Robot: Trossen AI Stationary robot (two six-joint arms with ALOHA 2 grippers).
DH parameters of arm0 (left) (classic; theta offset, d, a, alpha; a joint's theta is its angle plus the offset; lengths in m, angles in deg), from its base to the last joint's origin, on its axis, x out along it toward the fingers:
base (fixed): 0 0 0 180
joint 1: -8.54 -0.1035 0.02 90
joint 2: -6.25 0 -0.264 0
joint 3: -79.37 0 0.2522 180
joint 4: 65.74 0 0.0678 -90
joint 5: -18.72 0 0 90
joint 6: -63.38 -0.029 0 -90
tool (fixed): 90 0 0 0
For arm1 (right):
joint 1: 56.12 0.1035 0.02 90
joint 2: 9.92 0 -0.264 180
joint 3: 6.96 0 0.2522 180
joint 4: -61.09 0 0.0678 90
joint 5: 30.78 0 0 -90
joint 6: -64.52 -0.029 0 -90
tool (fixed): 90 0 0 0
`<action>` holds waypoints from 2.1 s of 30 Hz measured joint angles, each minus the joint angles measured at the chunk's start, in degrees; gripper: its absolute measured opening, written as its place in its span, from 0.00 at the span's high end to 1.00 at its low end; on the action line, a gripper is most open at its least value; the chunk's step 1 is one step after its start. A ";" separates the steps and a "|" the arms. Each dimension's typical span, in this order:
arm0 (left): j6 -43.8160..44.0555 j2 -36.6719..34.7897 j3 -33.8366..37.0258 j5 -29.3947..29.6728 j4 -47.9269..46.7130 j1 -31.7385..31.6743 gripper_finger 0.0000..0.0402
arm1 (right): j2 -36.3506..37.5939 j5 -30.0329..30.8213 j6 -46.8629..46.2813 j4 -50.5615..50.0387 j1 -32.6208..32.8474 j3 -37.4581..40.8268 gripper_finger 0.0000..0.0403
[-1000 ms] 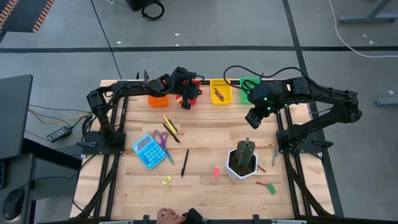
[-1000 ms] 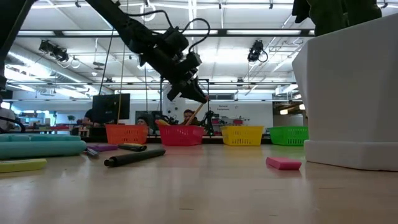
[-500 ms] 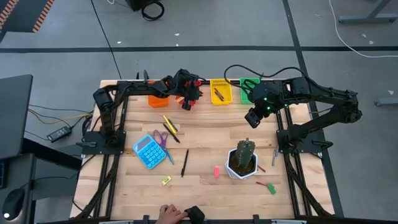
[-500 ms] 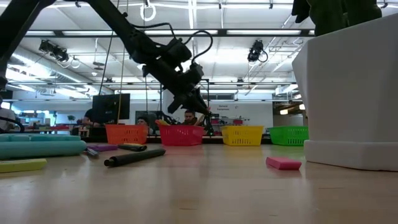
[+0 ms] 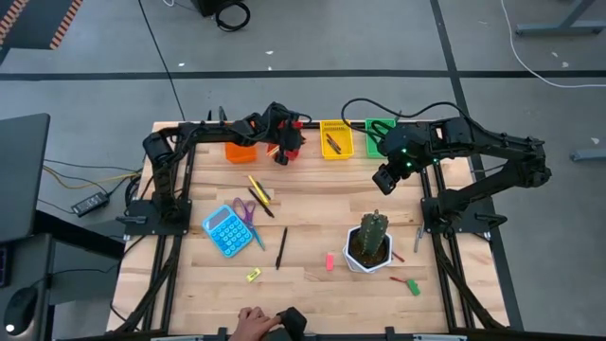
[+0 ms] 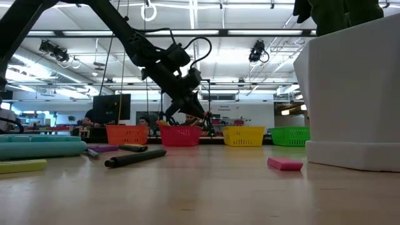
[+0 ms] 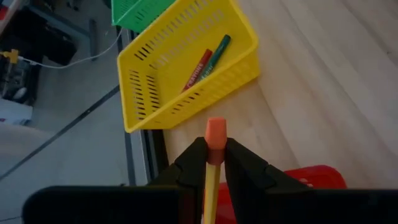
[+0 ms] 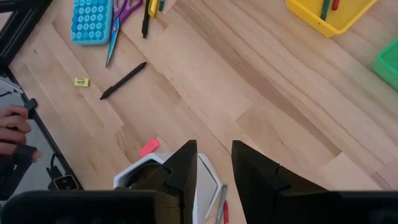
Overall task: Sort crayons/erasers/pens/pencils in bins
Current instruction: Put the yellow pencil into the red bin, then put the bottom black pen into the green bin
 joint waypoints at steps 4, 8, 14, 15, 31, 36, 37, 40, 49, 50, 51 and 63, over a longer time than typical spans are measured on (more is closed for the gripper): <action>0.01 0.00 0.00 -0.02 -1.68 -0.27 0.81 | 0.00 0.00 -0.31 0.00 0.00 0.00 0.73; 0.11 0.00 0.00 0.00 -2.43 -0.27 0.75 | 0.00 0.00 -0.22 0.00 0.00 0.00 0.73; 0.54 -0.02 0.00 1.82 -2.73 -0.27 0.62 | 0.00 0.00 0.49 0.00 0.00 0.00 0.73; 0.56 -0.02 0.00 2.43 -2.73 -0.24 0.61 | 0.00 0.00 0.65 0.00 0.00 0.00 0.73; 14.11 -9.09 -0.03 4.91 -5.86 2.61 0.62 | 0.00 2.84 2.22 0.00 0.00 0.00 0.73; 29.37 -14.17 0.00 12.25 -11.32 5.45 0.66 | 0.00 2.85 2.43 0.02 0.02 0.00 0.73; 33.48 -15.52 0.00 12.97 -13.44 6.04 0.66 | 0.00 2.97 2.43 0.02 0.02 0.00 0.73; 49.32 -18.78 -0.02 13.16 -19.49 7.86 0.68 | 0.00 4.55 2.43 0.04 0.02 0.00 0.73; 95.96 -21.92 -0.02 11.81 -33.45 19.81 0.74 | -0.10 7.96 4.40 4.62 -0.07 0.00 0.73; 98.00 -21.83 -0.02 11.64 -34.18 21.67 0.75 | -0.24 7.96 5.74 5.54 -0.06 0.00 0.73; 100.46 -21.60 -0.05 11.83 -34.75 23.50 0.76 | -0.36 7.93 7.10 6.05 -0.04 0.00 0.73; 132.39 -21.33 -0.02 19.83 -42.53 36.70 0.91 | -1.92 -0.14 18.14 1.54 -0.80 0.00 0.73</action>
